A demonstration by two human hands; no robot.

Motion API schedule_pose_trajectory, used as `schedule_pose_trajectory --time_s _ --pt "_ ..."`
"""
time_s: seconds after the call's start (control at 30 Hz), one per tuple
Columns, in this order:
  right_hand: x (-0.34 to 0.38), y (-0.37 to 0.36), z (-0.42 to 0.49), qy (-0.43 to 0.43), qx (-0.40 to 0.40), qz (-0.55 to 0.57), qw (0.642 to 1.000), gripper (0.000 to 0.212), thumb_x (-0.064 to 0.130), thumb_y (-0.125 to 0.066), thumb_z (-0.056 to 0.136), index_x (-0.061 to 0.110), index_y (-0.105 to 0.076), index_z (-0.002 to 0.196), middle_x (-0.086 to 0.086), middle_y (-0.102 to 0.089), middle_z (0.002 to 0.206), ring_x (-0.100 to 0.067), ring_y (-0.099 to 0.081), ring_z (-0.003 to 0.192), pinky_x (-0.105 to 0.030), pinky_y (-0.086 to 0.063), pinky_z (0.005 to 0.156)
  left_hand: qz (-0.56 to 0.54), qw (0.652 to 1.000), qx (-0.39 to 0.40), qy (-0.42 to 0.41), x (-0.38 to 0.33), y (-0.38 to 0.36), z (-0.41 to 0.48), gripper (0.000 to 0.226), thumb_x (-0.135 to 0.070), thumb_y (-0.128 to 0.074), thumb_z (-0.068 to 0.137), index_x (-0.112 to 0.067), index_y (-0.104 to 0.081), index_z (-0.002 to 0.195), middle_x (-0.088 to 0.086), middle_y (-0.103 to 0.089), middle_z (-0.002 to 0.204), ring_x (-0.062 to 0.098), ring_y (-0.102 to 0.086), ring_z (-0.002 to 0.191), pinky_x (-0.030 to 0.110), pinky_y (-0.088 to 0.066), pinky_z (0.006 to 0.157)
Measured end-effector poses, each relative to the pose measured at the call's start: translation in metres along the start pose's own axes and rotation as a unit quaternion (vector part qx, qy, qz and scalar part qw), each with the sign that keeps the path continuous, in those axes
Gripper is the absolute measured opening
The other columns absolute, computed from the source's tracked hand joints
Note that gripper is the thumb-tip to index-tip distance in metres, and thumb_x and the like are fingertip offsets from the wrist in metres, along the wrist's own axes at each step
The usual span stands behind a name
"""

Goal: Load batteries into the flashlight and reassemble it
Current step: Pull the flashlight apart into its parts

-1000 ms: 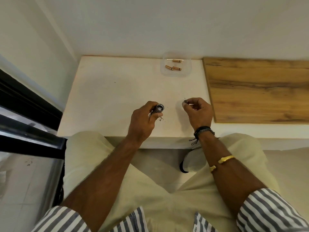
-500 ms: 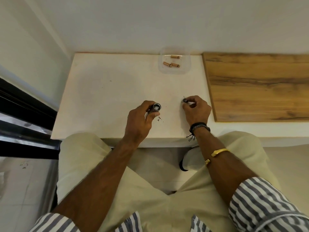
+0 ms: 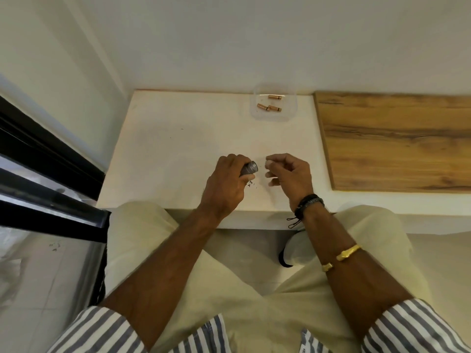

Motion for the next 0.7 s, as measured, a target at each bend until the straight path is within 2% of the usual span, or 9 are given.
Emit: schedule_pose_trajectory --time_s 0.1,0.17,0.3,0.53,0.7 --pt "0.002 -0.006 -0.011 -0.061 0.063 0.082 0.993 0.016 0.01 -0.067 0.096 0.007 -0.075 0.109 -0.016 -0.077 0.102 -0.02 -0.074 0.08 -0.029 -0.061 0.068 0.119 0.991 0.031 -0.055 -0.005 0.004 0.007 0.035 -0.014 -0.072 0.086 -0.014 -0.058 0.119 0.006 -0.061 0.113 0.023 -0.05 0.1 0.036 -0.052 0.08" --pt "-0.001 -0.006 -0.016 -0.108 0.085 0.124 0.983 0.019 0.011 -0.065 0.097 0.004 -0.074 0.112 -0.02 -0.075 0.11 -0.024 -0.074 0.085 -0.031 -0.063 0.072 0.173 0.979 0.048 -0.094 -0.007 0.007 0.011 0.033 -0.01 -0.069 0.087 -0.015 -0.06 0.118 0.007 -0.062 0.113 0.025 -0.051 0.101 0.036 -0.047 0.083" --pt "-0.009 -0.006 -0.022 -0.173 0.112 0.195 0.959 0.016 0.011 -0.063 0.098 0.005 -0.073 0.109 -0.021 -0.074 0.111 -0.029 -0.074 0.092 -0.033 -0.063 0.076 0.237 0.956 0.072 -0.158 -0.009 0.012 0.017 0.031 -0.006 -0.068 0.086 -0.014 -0.064 0.116 0.006 -0.064 0.113 0.026 -0.052 0.105 0.038 -0.044 0.085" --pt "-0.015 -0.007 -0.024 -0.214 0.128 0.271 0.93 0.021 0.008 -0.06 0.1 -0.001 -0.07 0.116 -0.023 -0.074 0.114 -0.033 -0.075 0.099 -0.034 -0.063 0.079 0.289 0.922 0.096 -0.241 -0.024 0.019 0.03 0.024 -0.007 -0.063 0.089 -0.011 -0.066 0.112 0.007 -0.065 0.109 0.027 -0.052 0.104 0.039 -0.043 0.084" --pt "-0.015 -0.003 -0.024 -0.219 0.111 0.309 0.919 0.024 0.003 -0.062 0.097 -0.007 -0.067 0.119 -0.026 -0.073 0.114 -0.033 -0.075 0.1 -0.032 -0.063 0.078 0.293 0.917 0.107 -0.249 -0.027 0.02 0.03 0.022 -0.009 -0.062 0.091 -0.011 -0.066 0.113 0.008 -0.065 0.108 0.027 -0.052 0.103 0.04 -0.042 0.083"
Point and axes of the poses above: each hand's wrist, its own z-axis towards the middle knuckle, its own y-axis out of the back of the hand, x = y × z, the point moved 3 cm from there along z, towards the middle knuckle
